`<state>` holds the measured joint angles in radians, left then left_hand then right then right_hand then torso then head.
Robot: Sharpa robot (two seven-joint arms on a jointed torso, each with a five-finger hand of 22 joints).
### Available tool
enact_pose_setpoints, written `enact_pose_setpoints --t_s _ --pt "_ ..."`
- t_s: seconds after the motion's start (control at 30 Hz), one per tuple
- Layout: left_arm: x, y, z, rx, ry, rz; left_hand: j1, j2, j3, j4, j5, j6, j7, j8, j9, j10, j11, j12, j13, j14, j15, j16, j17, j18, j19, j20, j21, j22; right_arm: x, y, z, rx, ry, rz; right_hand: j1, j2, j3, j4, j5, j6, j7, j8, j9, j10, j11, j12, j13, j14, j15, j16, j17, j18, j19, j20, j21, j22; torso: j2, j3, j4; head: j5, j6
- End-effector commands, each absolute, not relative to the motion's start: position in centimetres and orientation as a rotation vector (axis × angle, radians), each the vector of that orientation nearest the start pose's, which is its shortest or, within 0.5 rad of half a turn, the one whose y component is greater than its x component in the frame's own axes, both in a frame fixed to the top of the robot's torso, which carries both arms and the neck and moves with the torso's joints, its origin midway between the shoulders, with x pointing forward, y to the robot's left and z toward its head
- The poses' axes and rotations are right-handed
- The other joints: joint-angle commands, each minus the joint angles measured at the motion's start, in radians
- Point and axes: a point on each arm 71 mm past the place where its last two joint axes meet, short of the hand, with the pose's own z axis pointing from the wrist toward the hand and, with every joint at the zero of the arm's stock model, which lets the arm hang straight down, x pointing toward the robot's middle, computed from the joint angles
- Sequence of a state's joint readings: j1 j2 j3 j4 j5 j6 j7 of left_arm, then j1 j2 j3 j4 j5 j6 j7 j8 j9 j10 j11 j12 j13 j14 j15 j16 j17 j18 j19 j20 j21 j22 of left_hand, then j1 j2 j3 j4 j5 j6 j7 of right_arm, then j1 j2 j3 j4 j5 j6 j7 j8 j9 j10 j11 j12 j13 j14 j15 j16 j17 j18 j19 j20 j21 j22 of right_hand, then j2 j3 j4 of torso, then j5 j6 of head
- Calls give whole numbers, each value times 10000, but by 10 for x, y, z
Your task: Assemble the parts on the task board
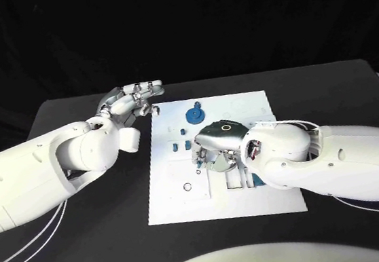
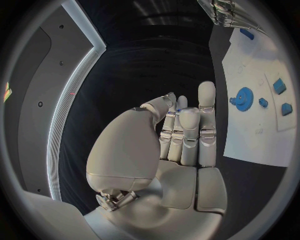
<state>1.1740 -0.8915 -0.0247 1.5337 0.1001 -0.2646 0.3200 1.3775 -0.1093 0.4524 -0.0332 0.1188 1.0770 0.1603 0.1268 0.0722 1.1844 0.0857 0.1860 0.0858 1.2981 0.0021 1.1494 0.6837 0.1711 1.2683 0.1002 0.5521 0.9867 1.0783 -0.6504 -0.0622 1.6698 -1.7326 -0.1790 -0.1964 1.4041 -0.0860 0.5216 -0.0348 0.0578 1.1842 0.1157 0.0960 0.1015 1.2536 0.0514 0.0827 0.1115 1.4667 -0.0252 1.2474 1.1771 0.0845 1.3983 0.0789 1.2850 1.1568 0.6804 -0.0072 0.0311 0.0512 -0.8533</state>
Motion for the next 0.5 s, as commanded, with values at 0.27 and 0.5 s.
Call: enact_pose_setpoints --t_s 0.27,0.5 --pt "483 226 -190 -12893 14672 -15674 22 -25 -25 -16 63 2 6 38 -9 -24 -13 55 15 -87 -17 -33 -10 88 -93 1 -53 -9 402 -59 -238 -6149 17818 7752 -71 63 10 -30 43 26 66 1 12 55 35 -22 -1 412 -28 13 -5 56 21 -13 4 -10 -2 15 -10 77 -72" --pt "483 226 -190 -12894 14706 -15683 21 -23 -38 -21 66 -7 12 40 -12 -38 -7 64 16 -94 -12 -36 -23 91 -102 2 -91 -32 402 -58 -241 -6268 17934 7599 -107 60 -9 -26 23 32 68 -5 19 61 40 -40 -14 413 -22 23 3 54 22 -10 5 -9 -3 11 -6 79 -119"
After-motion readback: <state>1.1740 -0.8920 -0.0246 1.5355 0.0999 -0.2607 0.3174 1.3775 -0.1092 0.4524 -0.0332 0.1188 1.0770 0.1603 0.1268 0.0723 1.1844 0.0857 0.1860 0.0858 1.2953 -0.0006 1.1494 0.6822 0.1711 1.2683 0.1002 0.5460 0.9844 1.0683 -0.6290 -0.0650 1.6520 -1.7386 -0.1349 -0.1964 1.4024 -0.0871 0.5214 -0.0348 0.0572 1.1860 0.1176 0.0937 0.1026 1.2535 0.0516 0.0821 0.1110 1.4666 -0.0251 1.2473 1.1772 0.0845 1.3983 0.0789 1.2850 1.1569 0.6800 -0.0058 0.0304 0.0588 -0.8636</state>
